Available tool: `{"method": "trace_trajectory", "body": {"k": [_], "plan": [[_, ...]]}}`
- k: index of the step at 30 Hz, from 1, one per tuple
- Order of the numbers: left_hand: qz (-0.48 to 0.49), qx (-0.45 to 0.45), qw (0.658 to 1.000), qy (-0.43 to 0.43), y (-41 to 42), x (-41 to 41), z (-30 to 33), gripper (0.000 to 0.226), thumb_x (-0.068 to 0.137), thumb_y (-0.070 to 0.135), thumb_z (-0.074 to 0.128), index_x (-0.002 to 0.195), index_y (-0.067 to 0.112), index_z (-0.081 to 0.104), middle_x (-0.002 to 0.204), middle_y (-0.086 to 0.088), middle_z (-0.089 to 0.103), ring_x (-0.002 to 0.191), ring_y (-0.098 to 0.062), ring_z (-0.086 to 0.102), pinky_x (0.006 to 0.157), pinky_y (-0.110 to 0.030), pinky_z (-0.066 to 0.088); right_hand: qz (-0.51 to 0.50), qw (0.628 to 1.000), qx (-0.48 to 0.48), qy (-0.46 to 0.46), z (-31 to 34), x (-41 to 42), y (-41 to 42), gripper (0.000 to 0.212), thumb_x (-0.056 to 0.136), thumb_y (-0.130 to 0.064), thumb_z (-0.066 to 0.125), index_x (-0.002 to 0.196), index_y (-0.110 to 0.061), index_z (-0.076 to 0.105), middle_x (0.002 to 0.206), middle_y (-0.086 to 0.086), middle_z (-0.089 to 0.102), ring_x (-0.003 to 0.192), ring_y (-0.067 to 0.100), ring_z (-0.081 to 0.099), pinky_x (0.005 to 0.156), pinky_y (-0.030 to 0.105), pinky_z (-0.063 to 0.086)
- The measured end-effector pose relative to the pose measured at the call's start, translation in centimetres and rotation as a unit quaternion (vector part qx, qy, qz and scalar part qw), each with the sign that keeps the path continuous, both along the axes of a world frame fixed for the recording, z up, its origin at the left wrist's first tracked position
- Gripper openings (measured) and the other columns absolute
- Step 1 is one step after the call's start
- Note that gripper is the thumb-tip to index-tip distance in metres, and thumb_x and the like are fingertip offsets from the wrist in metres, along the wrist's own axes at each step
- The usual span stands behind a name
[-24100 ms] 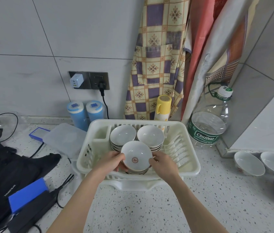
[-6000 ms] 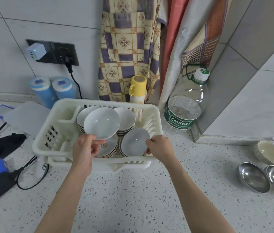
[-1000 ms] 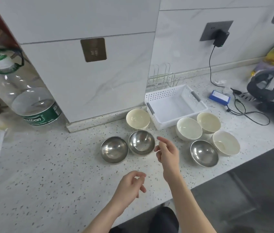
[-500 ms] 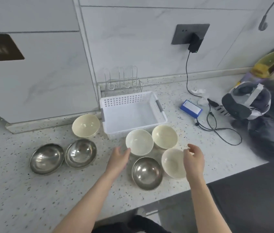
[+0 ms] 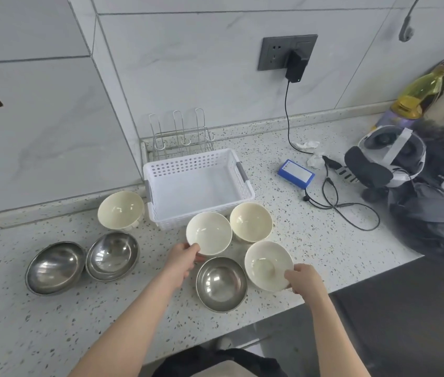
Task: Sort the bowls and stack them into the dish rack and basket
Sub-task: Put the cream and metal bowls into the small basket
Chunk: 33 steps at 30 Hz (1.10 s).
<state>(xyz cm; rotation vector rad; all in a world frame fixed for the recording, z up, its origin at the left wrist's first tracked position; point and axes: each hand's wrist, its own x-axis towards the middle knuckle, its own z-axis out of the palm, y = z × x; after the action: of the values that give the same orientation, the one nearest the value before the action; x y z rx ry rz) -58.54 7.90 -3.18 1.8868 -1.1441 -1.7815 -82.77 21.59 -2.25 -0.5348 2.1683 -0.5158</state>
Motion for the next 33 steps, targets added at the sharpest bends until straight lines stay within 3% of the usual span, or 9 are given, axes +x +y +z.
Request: {"method": "trace_trajectory", "body": {"k": [6, 10, 13, 16, 20, 24, 33], "plan": [[0.021, -0.009, 1.0, 0.008, 0.1, 0.5, 0.9, 0.017, 0.093, 0.012, 0.051, 0.102, 0.002, 0.062, 0.08, -0.016, 0.072, 0.039, -0.009, 0.033, 0.033, -0.017, 0.02, 0.021, 0.999, 0.0, 0.04, 2.8, -0.2, -0.3, 0.021, 0.07, -0.01, 0.055, 0.051, -0.011, 0.048, 0.053, 0.003, 0.07, 0.042, 0.015, 0.031, 0.049, 0.023, 0.027], [0.013, -0.017, 0.999, 0.028, 0.7, 1.8, 2.1, 0.016, 0.093, 0.011, 0.051, 0.101, 0.003, 0.062, 0.086, -0.018, 0.074, 0.028, -0.001, 0.037, 0.034, -0.017, 0.02, 0.069, 0.992, 0.035, 0.095, 5.6, -0.4, -1.4, 0.008, 0.07, -0.013, 0.057, 0.065, -0.007, 0.057, 0.054, 0.003, 0.07, 0.039, 0.014, 0.033, 0.048, 0.021, 0.029], [0.006, -0.028, 0.999, 0.031, 1.0, 2.8, 3.0, 0.015, 0.092, 0.012, 0.053, 0.097, 0.004, 0.065, 0.078, -0.013, 0.075, 0.031, 0.0, 0.04, 0.038, -0.018, 0.022, 0.104, 0.983, 0.073, 0.132, 8.2, -0.7, -2.5, 0.013, 0.072, -0.015, 0.056, 0.076, -0.006, 0.063, 0.056, 0.001, 0.071, 0.04, 0.015, 0.035, 0.049, 0.021, 0.031], [0.006, -0.03, 0.998, 0.048, 0.9, 3.7, 4.0, 0.015, 0.091, 0.013, 0.054, 0.096, 0.006, 0.066, 0.071, -0.01, 0.075, 0.034, -0.003, 0.035, 0.038, -0.018, 0.021, 0.121, 0.981, 0.077, 0.128, 10.7, -0.9, -4.0, 0.012, 0.074, -0.017, 0.057, 0.075, -0.006, 0.063, 0.056, 0.001, 0.072, 0.039, 0.014, 0.032, 0.047, 0.02, 0.03], [0.022, -0.034, 0.996, 0.082, 0.4, 4.6, 5.2, 0.019, 0.09, 0.014, 0.054, 0.103, 0.006, 0.066, 0.075, -0.012, 0.076, 0.039, -0.007, 0.028, 0.037, -0.019, 0.022, 0.118, 0.991, 0.008, 0.061, 12.6, -0.2, -6.2, 0.009, 0.074, -0.014, 0.057, 0.069, -0.007, 0.055, 0.059, 0.007, 0.072, 0.037, 0.012, 0.021, 0.038, 0.017, 0.023], [0.063, -0.051, 0.991, 0.11, -0.8, 5.6, 6.4, 0.019, 0.091, 0.013, 0.054, 0.104, 0.006, 0.064, 0.074, -0.014, 0.075, 0.039, -0.007, 0.025, 0.035, -0.018, 0.022, 0.092, 0.992, -0.081, -0.007, 13.3, 0.8, -9.1, 0.01, 0.074, -0.01, 0.056, 0.076, -0.002, 0.062, 0.061, 0.017, 0.071, 0.034, 0.009, 0.026, 0.033, 0.017, 0.023], [0.164, -0.105, 0.977, 0.082, -5.1, 7.3, 7.4, 0.018, 0.09, 0.01, 0.047, 0.097, 0.004, 0.062, 0.073, -0.013, 0.075, 0.037, -0.007, 0.022, 0.034, -0.019, 0.02, 0.055, 0.979, -0.193, -0.03, 9.4, 4.4, -18.9, 0.021, 0.074, -0.012, 0.057, 0.058, 0.001, 0.064, 0.052, 0.009, 0.068, 0.039, 0.009, 0.039, 0.049, 0.024, 0.035]]}}
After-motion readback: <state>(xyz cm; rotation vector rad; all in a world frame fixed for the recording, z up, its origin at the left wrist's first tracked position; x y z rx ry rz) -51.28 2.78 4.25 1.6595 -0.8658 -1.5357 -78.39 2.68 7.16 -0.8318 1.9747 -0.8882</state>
